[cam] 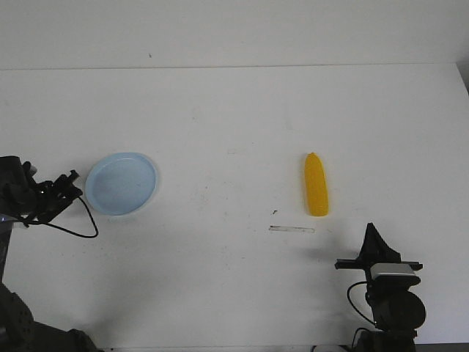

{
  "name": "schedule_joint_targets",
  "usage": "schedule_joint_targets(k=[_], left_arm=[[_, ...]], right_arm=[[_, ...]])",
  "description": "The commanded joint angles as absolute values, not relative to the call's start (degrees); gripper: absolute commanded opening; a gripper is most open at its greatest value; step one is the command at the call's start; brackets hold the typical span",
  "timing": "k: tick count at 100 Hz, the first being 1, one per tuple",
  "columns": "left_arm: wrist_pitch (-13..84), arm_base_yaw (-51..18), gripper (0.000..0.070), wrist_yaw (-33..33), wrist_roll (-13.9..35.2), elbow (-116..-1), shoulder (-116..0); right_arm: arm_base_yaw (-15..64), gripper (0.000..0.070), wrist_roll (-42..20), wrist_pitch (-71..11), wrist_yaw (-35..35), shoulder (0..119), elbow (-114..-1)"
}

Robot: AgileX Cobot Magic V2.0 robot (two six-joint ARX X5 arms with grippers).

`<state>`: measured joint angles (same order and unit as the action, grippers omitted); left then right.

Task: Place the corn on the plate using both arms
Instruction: 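Reach the left gripper forward to the edge of the light blue plate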

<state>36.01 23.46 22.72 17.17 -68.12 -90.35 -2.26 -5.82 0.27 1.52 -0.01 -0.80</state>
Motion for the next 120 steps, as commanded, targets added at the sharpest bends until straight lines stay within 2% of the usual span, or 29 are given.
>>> schedule_joint_targets(k=[1,81,86,94,101,114,120], left_arm=[[35.64,23.57,0.0249,23.18,16.29,-69.04,-91.72],[31.05,19.77,0.0238,23.22,15.68,-69.01,-99.37],[31.03,19.7,0.0225,23.2,15.68,-69.01,-99.37],[30.89,19.51,0.0153,23.2,15.66,-69.01,-99.37],[30.74,19.51,0.0118,23.2,15.66,-69.01,-99.37],[30.55,19.35,0.0102,23.2,15.66,-69.01,-99.37],[30.52,19.31,0.0033,23.2,15.66,-69.01,-99.37]], right_arm=[[-2.26,0.0009,-5.91,0.84,1.52,0.08,-0.73],[-2.26,0.0009,-5.91,0.84,1.52,0.08,-0.73],[-2.26,0.0009,-5.91,0.84,1.52,0.08,-0.73],[-2.26,0.0009,-5.91,0.84,1.5,0.08,-0.73],[-2.26,0.0009,-5.91,0.84,1.52,0.08,-0.73],[-2.26,0.0009,-5.91,0.84,1.52,0.08,-0.73],[-2.26,0.0009,-5.91,0.84,1.52,0.08,-0.73]])
